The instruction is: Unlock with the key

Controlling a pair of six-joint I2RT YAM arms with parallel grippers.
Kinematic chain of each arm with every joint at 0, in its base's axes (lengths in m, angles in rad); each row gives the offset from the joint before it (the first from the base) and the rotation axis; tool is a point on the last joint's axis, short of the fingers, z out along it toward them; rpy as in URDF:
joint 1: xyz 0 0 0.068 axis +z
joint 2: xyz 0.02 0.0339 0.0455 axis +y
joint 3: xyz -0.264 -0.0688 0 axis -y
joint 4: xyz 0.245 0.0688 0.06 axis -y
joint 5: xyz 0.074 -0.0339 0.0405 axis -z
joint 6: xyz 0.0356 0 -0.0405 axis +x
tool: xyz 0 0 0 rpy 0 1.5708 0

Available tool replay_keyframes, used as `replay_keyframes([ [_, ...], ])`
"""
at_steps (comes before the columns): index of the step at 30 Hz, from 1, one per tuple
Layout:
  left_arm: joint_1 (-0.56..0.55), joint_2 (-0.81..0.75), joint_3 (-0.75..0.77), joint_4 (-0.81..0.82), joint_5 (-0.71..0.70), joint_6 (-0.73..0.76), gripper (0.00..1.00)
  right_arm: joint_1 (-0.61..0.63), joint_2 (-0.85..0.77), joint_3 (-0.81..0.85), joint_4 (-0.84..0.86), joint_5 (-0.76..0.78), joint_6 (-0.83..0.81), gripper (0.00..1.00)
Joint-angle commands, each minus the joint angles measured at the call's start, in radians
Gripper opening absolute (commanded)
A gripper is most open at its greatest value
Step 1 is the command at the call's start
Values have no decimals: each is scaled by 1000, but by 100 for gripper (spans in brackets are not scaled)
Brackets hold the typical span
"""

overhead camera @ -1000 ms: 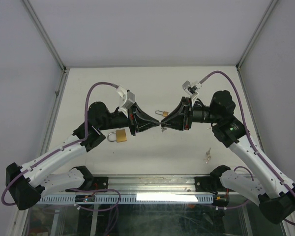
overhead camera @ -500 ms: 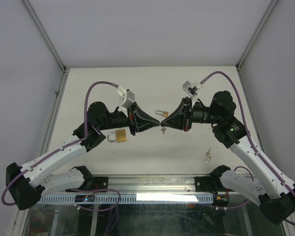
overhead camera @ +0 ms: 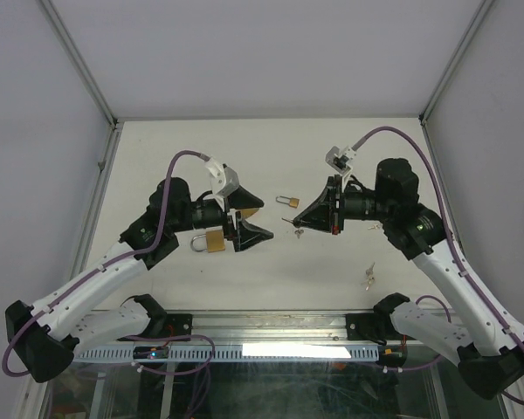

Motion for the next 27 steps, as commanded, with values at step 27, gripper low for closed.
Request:
replay_keyframes([
  [27,340,472,17,-651,-196,1244,99,-57,136,30,-216,13,-107,0],
])
